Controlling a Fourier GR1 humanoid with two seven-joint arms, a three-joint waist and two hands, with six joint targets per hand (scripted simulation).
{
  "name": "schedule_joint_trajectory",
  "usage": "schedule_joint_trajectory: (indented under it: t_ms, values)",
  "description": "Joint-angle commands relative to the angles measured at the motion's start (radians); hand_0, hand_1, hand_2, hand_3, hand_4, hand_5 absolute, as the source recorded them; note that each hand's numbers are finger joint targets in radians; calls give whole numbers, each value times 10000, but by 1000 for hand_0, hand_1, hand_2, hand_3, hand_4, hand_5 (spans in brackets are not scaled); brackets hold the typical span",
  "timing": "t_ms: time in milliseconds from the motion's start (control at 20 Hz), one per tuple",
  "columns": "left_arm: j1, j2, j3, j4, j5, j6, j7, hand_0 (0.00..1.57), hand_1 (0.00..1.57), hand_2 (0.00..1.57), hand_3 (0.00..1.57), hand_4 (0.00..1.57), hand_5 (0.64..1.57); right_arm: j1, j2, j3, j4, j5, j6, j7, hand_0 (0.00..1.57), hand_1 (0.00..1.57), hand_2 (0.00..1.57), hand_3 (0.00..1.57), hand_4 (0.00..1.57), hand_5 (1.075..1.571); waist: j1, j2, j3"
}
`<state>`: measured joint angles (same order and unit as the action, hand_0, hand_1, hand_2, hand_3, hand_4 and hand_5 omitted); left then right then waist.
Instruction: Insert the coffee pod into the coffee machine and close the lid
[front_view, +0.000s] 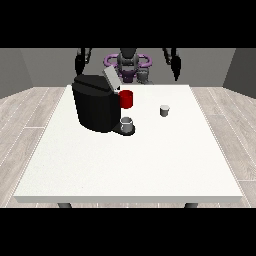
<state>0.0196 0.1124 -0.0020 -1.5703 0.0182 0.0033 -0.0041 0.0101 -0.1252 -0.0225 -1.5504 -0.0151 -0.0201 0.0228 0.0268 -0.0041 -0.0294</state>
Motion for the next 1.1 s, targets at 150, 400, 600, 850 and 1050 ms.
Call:
schedule_joint_trajectory:
  t_ms: [150, 400, 600, 850, 1050]
  values:
    - [-6, 210, 773, 784, 663, -711, -1752, 0, 0, 0, 0, 273, 1571, 682, 177, 628, -540, 7, 509, 217, 0, 0, 0, 0, 128, 1571, -670, -321, 285]
    - [-237, -217, 231, 426, 399, -672, -2107, 0, 0, 0, 0, 265, 1571, 2, 969, -391, 71, -58, -929, -1281, 0, 0, 0, 0, 95, 1571, -442, -135, 294]
    - [-287, 462, 156, 928, -608, -723, -2331, 0, 0, 0, 0, 320, 1571, 286, 1071, -254, -50, -106, -850, -1345, 0, 0, 0, 0, 217, 1571, -605, -170, 294]
    - [-2250, 1694, 1344, 1841, -579, -774, -1260, 0, 0, 0, 0, 0, 1571, -285, 728, -438, -150, -371, -459, -1339, 0, 0, 0, 0, 177, 1571, -1268, 551, 293]
    - [-3349, 1871, 1306, 2403, -251, -1251, 395, 0, 0, 0, 0, 0, 1571, -672, 1032, -71, 126, 16, -744, -1482, 0, 0, 0, 0, 186, 1571, -1383, 807, 296]
